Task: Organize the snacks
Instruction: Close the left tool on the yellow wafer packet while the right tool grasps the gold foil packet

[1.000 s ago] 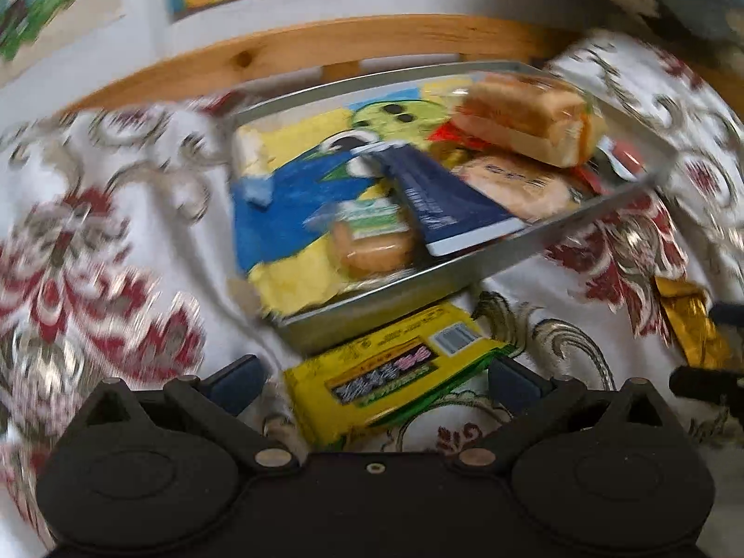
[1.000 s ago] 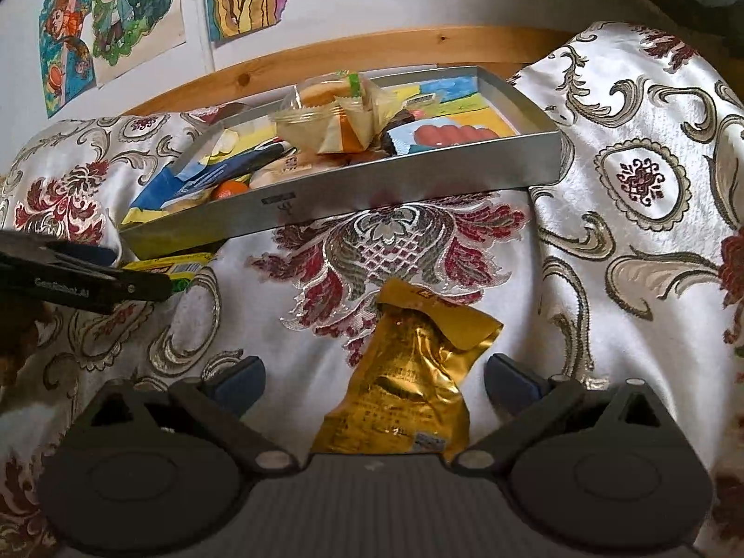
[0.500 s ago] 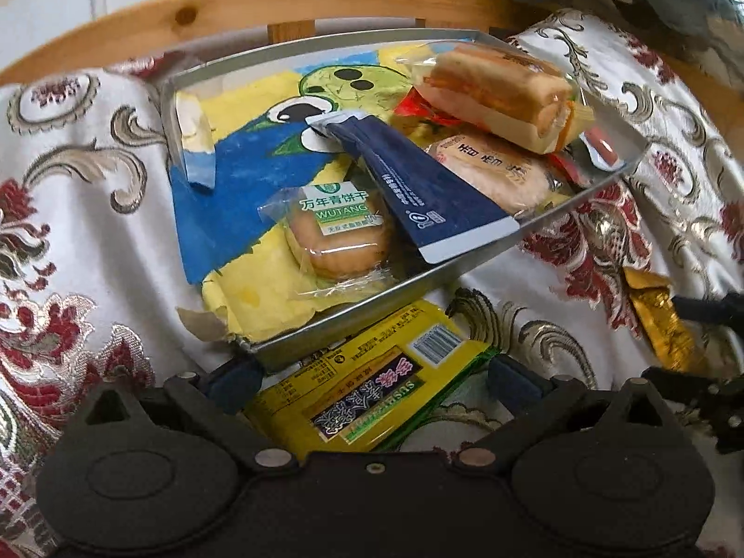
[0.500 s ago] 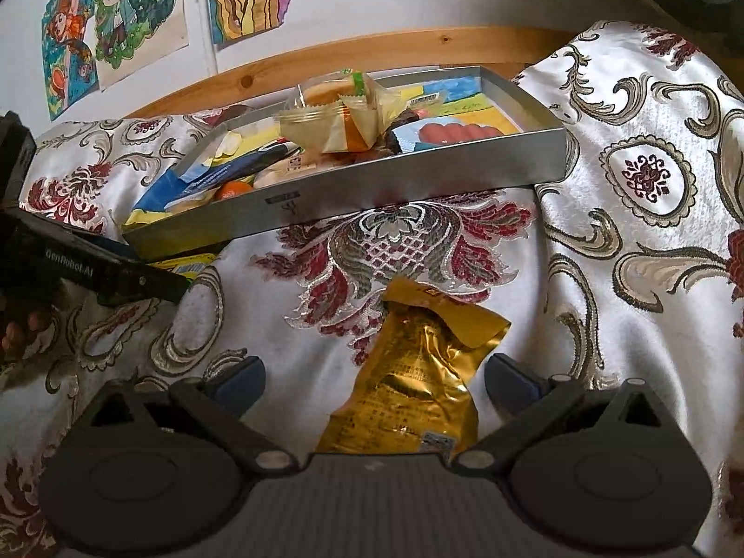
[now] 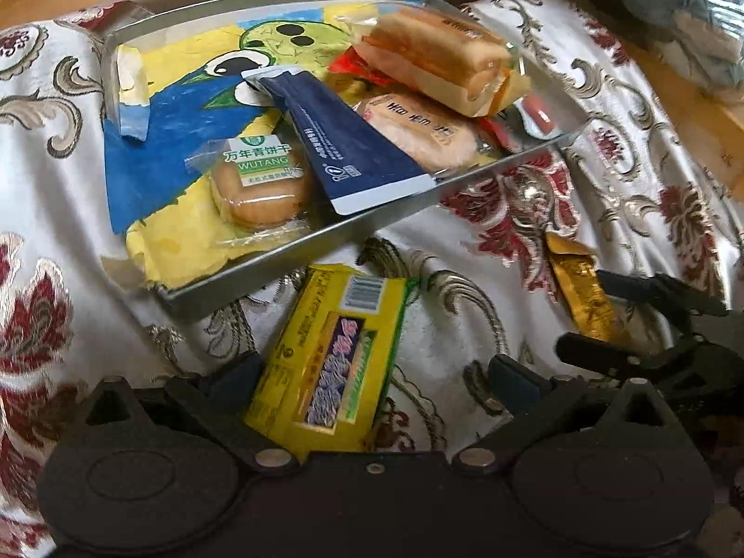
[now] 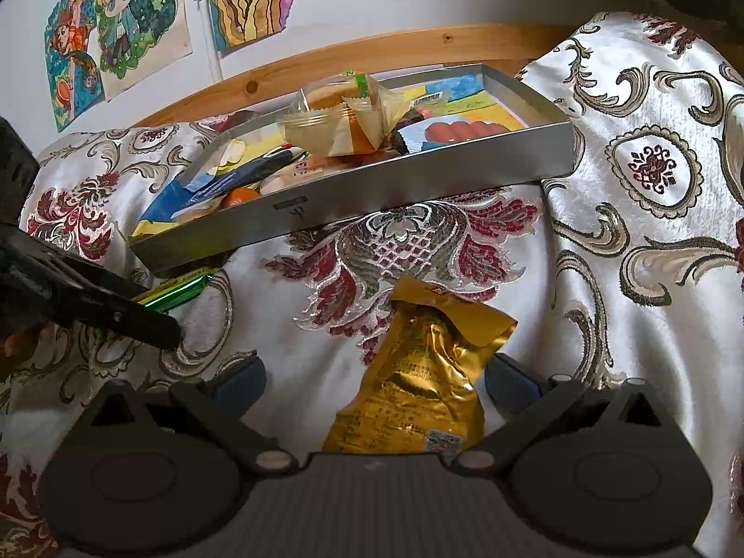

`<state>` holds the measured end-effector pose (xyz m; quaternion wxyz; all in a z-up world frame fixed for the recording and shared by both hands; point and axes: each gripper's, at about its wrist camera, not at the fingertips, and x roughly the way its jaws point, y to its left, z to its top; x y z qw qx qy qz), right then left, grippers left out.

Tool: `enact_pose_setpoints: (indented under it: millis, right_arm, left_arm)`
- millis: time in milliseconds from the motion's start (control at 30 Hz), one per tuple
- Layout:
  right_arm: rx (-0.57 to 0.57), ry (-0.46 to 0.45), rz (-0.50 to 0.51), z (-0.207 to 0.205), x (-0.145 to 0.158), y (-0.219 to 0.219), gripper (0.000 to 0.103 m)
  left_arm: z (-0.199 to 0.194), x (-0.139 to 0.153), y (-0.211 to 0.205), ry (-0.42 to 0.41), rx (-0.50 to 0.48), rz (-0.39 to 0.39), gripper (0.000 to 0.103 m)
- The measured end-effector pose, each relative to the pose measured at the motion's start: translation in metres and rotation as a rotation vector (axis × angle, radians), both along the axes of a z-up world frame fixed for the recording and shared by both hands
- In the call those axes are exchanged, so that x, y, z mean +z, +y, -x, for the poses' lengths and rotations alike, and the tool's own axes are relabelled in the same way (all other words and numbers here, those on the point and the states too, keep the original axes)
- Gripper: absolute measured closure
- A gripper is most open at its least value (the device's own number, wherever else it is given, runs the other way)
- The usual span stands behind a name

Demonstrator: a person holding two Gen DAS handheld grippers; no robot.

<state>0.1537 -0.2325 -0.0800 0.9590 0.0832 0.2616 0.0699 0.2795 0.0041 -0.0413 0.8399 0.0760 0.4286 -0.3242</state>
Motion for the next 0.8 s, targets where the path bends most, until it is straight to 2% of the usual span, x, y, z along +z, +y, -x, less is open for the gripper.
enact_pose_setpoints:
  millis: [167,300,400,533,700,800]
  right_arm:
    - [0.000,0.006,0.005,-0.001,-0.001,0.001,0.000]
    - [0.005,0.006,-0.001,-0.001,-0.001,0.002,0.001]
    - [0.008,0.006,0.006,0.000,0.000,0.005,0.011]
    - [0.046,0.013,0.054,0.003,0.002,0.017,0.028]
    - [0.088,0.029,0.123,0.011,0.004,0.033,0.036]
    - [0.087,0.038,0.128,0.016,0.005,0.034,0.038]
  left_arm:
    - [-0.007,-0.001,0.002,0.014,0.051,0.021,0.003]
    - [0.003,0.002,0.002,-0.005,0.117,0.023,0.012]
    - [0.016,0.003,-0.001,-0.029,0.191,0.026,0.018]
    - [0.029,0.005,0.001,-0.023,0.301,0.081,0.027]
    - [0.047,0.005,-0.002,-0.020,0.398,0.075,0.050]
    - [0.061,0.001,-0.004,-0.021,0.427,0.078,0.052]
